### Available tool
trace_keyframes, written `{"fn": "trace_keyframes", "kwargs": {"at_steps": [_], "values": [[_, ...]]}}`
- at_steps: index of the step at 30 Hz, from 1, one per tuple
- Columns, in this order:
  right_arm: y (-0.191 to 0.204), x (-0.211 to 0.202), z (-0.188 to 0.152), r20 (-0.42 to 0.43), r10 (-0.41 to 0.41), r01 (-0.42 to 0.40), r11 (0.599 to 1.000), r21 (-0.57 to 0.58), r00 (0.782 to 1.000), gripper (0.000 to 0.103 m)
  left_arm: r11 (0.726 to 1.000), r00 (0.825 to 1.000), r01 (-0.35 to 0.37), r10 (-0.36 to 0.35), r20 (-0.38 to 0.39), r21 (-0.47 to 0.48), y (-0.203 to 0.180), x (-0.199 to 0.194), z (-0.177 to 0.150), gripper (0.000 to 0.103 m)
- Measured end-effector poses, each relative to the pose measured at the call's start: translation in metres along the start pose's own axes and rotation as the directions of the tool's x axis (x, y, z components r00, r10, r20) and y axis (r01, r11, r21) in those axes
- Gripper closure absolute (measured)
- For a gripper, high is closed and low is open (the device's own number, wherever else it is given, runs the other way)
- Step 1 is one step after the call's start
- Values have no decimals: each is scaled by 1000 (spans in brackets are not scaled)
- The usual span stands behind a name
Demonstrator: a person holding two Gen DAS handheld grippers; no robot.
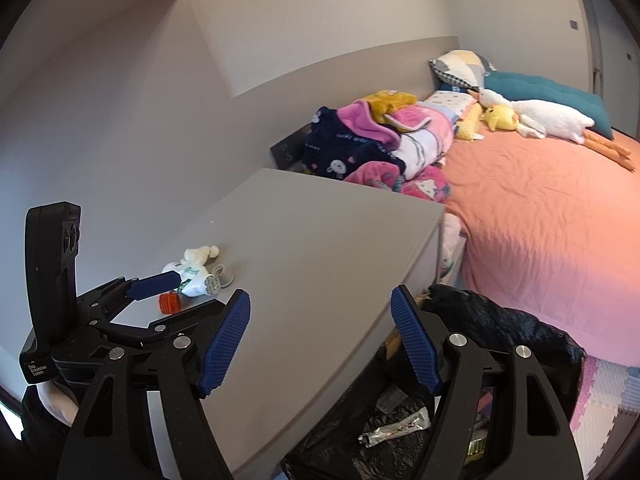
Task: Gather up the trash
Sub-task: 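Return both open tools to the yogurt bottle and orange cap on the table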
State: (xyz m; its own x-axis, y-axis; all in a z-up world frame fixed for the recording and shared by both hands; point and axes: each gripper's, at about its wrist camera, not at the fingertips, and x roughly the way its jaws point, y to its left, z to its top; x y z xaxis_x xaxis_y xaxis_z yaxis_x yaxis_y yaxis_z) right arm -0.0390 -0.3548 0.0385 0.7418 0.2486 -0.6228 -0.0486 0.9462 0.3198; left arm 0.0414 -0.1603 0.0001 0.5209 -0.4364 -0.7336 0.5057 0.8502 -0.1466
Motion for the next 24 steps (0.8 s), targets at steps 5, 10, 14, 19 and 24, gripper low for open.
{"fn": "trace_keyframes", "kwargs": {"at_steps": [5,10,14,19,24], "values": [[23,20,5,-29,44,-45,998,-40,999,29,998,999,-45,45,3,-55,25,-5,-6,6],[41,38,6,-59,73,-77,995,-69,996,29,991,996,-87,88,0,-99,48,-10,-14,6],[56,53,6,-78,90,-97,992,-83,993,29,984,993,-113,114,-5,-140,67,-13,-23,6],[71,72,9,-101,114,-123,988,-88,988,27,971,990,-140,139,-15,-193,89,-13,-31,6],[88,92,12,-131,137,-151,983,-106,982,27,955,984,-175,172,-33,-240,112,-9,-39,6]]}}
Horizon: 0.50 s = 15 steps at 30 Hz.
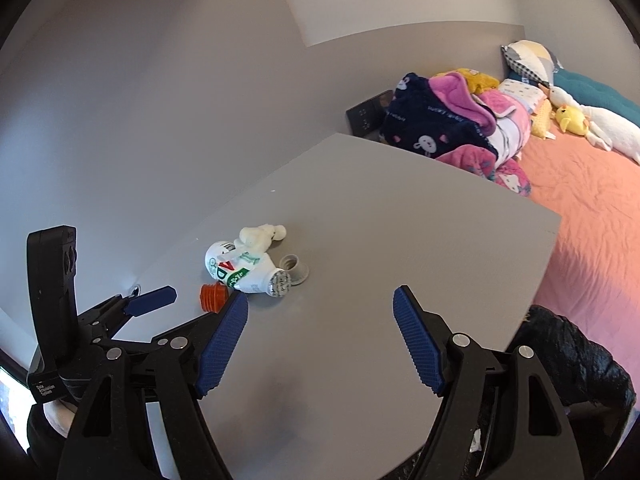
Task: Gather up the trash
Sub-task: 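Return both open tools to the yogurt bottle and orange cap on the table, then grasp the orange cap with left tool while right tool grasps the foam-topped bottle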
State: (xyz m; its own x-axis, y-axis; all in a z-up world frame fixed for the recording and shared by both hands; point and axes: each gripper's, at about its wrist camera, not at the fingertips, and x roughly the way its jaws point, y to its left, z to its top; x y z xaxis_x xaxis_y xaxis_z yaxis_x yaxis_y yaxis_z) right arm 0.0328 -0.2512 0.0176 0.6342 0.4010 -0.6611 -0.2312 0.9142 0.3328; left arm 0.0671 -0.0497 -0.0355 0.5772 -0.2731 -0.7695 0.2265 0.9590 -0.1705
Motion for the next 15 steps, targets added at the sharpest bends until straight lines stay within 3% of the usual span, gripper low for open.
{"fn": "trace_keyframes", "kwargs": {"at_steps": [15], "values": [[29,69,13,-86,66,-68,997,-31,994,27,991,997,-82,81,-10,-109,53,24,-6,6]]}}
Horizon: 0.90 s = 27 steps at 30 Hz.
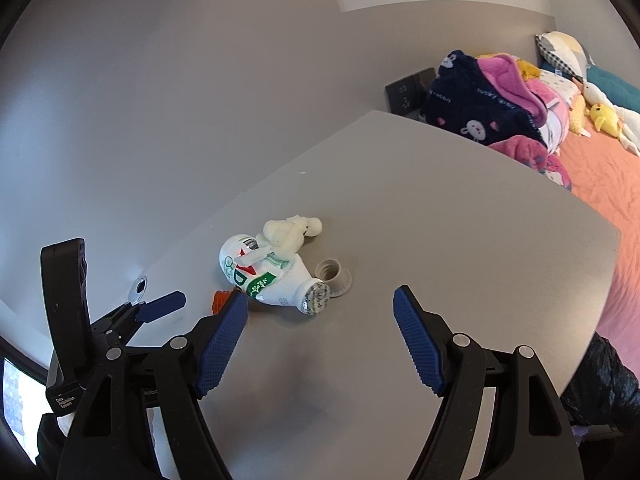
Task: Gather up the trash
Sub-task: 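Grasp the orange cap with left tool while right tool grasps the foam-topped bottle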
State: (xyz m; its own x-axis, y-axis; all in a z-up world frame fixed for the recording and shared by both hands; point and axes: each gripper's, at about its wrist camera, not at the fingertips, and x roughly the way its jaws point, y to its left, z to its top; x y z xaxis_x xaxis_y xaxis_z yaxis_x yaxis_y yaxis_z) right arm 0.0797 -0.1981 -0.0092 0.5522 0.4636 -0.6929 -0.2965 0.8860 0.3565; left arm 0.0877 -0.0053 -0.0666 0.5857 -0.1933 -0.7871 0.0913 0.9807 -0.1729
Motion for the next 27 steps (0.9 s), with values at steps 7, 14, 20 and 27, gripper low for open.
{"fn": "trace_keyframes", "kwargs": {"at_steps": [7,14,20,27], "values": [[7,32,5,-32,25,-24,1000,15,999,21,1000,1000,-4,4,-27,-5,9,18,-1,15],[7,60,13,-50,39,-37,999,24,998,20,999,998,27,-28,-58,-17,16,32,-3,28],[10,80,22,-60,48,-47,999,25,997,20,997,996,66,-69,-59,-42,27,34,-3,57],[15,102,32,-76,51,-50,998,25,996,20,998,998,37,-39,-41,-59,42,27,-5,57]]}}
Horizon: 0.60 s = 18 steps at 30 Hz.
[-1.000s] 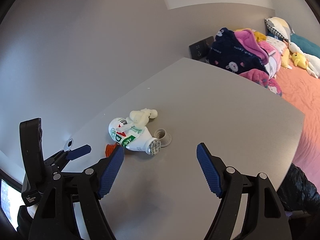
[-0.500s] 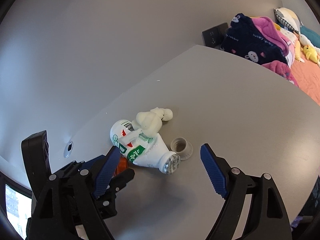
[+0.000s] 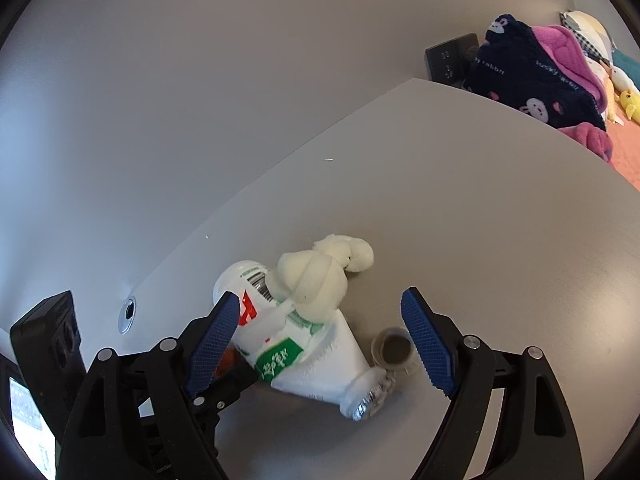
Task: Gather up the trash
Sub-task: 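Grasp the orange cap with left tool while right tool grasps the foam-topped bottle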
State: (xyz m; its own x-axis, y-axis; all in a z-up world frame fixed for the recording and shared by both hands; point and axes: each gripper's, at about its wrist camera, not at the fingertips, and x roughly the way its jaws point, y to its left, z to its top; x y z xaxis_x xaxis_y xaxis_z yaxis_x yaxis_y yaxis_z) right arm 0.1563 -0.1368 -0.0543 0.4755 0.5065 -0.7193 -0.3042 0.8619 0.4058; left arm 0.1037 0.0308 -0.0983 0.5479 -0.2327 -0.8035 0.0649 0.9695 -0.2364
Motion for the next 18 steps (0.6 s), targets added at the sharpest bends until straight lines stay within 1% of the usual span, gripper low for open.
{"fn": "trace_keyframes", "kwargs": {"at_steps": [5,11,12,13,14,15,18], "values": [[4,17,7,-13,-15,15,1000,3,1000,20,1000,1000,0,0,1,-23,10,-3,0,57],[6,31,10,-25,-38,38,999,2,999,20,1000,1000,2,-2,1,-25,14,-4,1,57],[7,34,10,-33,-36,36,999,1,999,23,1000,1000,4,-4,1,-25,15,-4,1,57],[7,37,9,-39,-27,27,1000,-1,999,29,1000,1000,5,-4,1,-25,16,-4,1,57],[8,38,9,-46,-11,11,1000,-2,999,32,1000,1000,4,-4,1,-25,14,-3,2,57],[9,39,9,-53,-3,2,1000,-9,999,41,1000,1000,5,-5,1,-26,15,-3,2,57],[11,43,8,-73,18,-20,1000,-18,997,59,1000,1000,7,-7,0,-24,15,-2,2,57]]}}
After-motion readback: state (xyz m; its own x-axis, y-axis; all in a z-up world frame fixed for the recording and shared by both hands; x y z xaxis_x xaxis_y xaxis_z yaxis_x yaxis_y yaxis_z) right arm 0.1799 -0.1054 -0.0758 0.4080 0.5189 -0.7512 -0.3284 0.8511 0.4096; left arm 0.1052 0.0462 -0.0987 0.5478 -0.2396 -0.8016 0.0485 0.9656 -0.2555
